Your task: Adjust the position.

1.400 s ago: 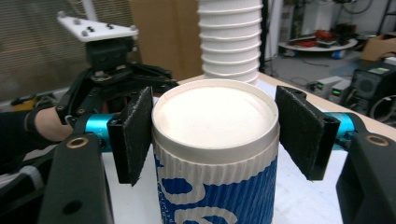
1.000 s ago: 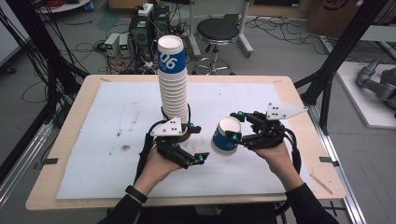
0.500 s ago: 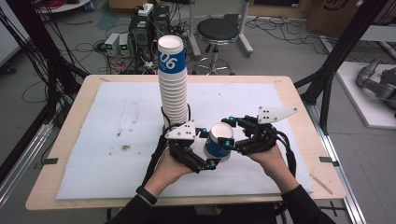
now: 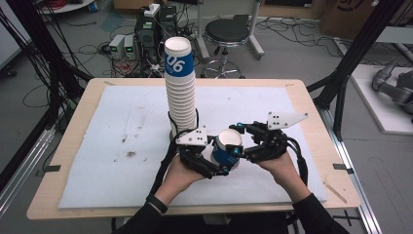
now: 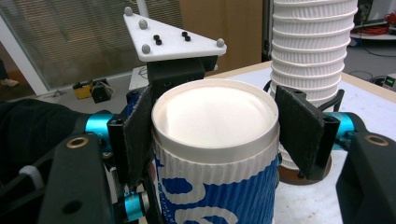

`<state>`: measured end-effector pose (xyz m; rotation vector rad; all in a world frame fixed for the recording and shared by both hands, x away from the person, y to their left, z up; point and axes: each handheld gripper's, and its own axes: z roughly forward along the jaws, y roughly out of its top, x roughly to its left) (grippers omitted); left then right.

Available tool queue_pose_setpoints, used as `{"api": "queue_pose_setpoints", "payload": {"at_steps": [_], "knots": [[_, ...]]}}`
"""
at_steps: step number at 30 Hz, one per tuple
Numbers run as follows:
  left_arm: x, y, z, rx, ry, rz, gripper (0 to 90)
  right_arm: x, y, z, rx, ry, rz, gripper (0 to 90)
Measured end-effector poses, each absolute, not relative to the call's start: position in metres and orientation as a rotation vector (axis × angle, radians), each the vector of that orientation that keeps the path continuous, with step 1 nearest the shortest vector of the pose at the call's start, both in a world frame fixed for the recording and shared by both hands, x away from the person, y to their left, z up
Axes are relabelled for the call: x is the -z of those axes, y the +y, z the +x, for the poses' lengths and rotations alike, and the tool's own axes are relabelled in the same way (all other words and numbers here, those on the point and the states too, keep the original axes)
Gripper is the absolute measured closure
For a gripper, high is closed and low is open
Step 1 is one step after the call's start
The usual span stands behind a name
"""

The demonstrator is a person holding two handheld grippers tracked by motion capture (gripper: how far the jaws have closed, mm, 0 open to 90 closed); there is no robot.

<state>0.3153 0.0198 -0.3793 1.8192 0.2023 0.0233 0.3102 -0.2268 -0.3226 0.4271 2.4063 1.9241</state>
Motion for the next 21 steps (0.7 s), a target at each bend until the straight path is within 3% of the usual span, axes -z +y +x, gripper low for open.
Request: {"api": "queue_pose_setpoints", "payload": {"at_steps": [4,8,21], "knots": [[0.378,0.022,0.316,-0.027,0.192,1.825,19.7,0.322,-0.227,0.310,-1.925,2.410,0.427,30.7],[0.376,0.024,0.316,-0.037,0.193,1.854,20.6,0.318,-0.231,0.311,-1.888,2.415,0.445,21.7],[0.366,0.021,0.313,-0.133,0.144,2.062,21.5,0.304,-0.224,0.305,-1.583,2.603,0.362,20.5]]}}
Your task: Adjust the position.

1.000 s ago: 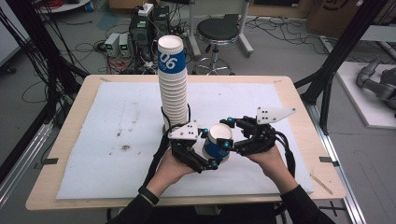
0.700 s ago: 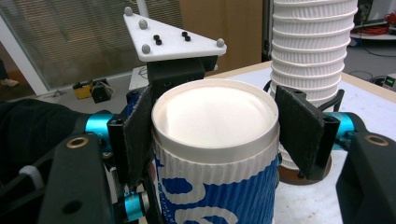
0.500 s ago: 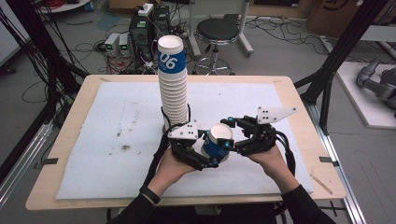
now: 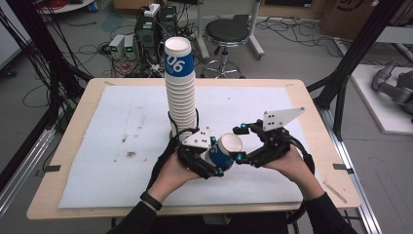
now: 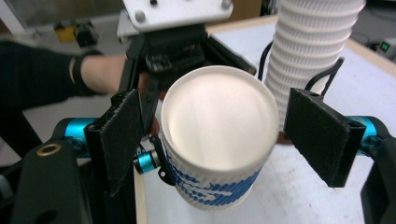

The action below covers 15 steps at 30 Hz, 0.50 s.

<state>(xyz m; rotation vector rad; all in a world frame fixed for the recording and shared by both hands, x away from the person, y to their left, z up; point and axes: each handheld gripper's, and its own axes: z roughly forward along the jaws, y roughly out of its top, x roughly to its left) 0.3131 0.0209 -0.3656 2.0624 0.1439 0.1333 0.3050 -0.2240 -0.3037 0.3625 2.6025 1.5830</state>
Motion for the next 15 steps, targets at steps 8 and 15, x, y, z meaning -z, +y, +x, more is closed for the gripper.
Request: {"api": "queue_pose_setpoints", "payload": {"at_steps": [8,15], "knots": [[0.3636,0.0180,0.3093,-0.159,0.126,2.085,20.8,0.3112,-0.2151,0.3063,-1.455,2.679,0.338,29.3],[0.3639,0.0242,0.3106,-0.118,0.167,1.937,11.8,0.3101,-0.2243,0.3113,-1.561,2.648,0.348,29.9]]}}
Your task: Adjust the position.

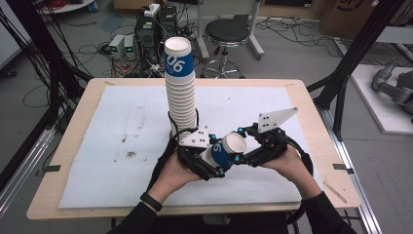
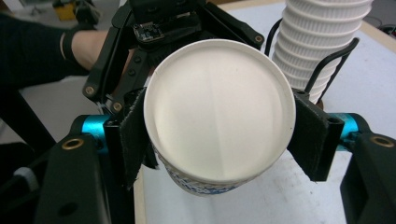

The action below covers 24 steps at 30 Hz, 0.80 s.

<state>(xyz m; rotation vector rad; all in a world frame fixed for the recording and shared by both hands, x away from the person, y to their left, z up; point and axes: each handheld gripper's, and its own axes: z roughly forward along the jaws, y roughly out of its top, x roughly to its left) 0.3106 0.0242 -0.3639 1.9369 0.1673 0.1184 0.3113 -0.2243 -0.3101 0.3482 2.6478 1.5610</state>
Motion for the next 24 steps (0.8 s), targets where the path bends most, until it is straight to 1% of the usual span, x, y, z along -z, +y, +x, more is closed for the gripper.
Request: {"api": "queue_pose_setpoints", "payload": {"at_steps": [1,4,7,12,15,19,20,21,24], "knots": [[0.364,0.028,0.311,-0.107,0.180,1.880,10.7,0.310,-0.226,0.312,-1.593,2.635,0.363,29.9],[0.367,0.033,0.311,-0.079,0.181,1.778,9.7,0.308,-0.234,0.314,-1.693,2.589,0.382,30.0],[0.371,0.036,0.312,-0.054,0.180,1.707,9.7,0.307,-0.239,0.315,-1.789,2.550,0.389,30.0],[0.374,0.035,0.313,-0.048,0.195,1.686,9.7,0.307,-0.242,0.315,-1.894,2.506,0.405,30.1],[0.378,0.034,0.315,-0.020,0.196,1.656,9.7,0.307,-0.242,0.316,-1.926,2.501,0.414,30.1],[0.377,0.034,0.315,-0.015,0.189,1.646,9.9,0.309,-0.241,0.316,-1.953,2.490,0.407,30.1],[0.377,0.035,0.316,-0.008,0.185,1.642,10.8,0.309,-0.241,0.316,-1.958,2.487,0.407,30.1],[0.377,0.035,0.316,-0.008,0.185,1.642,14.3,0.309,-0.241,0.316,-1.958,2.487,0.407,30.1],[0.376,0.038,0.316,0.000,0.177,1.633,17.1,0.311,-0.244,0.318,-1.980,2.482,0.424,30.2]]}}
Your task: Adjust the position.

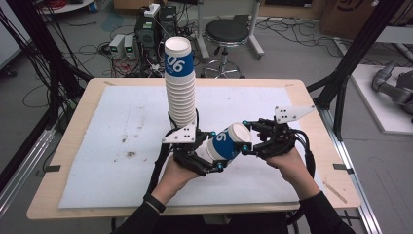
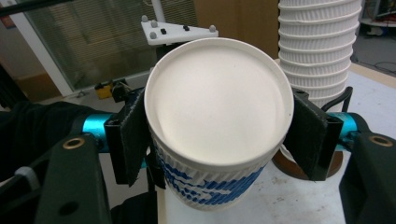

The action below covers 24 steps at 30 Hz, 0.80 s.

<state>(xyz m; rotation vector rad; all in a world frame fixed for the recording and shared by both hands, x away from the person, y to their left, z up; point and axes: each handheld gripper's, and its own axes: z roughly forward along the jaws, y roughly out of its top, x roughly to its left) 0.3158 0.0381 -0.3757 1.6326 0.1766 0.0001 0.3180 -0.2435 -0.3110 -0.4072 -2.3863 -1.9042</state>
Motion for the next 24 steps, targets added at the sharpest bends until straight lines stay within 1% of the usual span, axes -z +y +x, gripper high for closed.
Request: {"api": "queue_pose_setpoints", "payload": {"at_steps": [4,7,10,13,16,24], "knots": [[0.372,0.042,0.317,-0.007,0.165,1.647,18.9,0.311,-0.246,0.320,1.882,-2.385,-0.406,30.1],[0.364,0.046,0.316,-0.043,0.161,1.697,19.3,0.311,-0.246,0.319,1.867,-2.419,-0.402,29.1],[0.361,0.048,0.316,-0.060,0.165,1.728,20.0,0.310,-0.247,0.318,1.841,-2.471,-0.418,23.1],[0.359,0.049,0.317,-0.068,0.163,1.787,20.0,0.308,-0.249,0.318,1.817,-2.520,-0.413,21.4],[0.355,0.048,0.316,-0.088,0.152,1.847,20.0,0.305,-0.251,0.317,1.784,-2.574,-0.390,21.0],[0.349,0.047,0.315,-0.121,0.123,1.945,20.8,0.297,-0.252,0.310,1.636,-2.780,-0.306,20.7]]}}
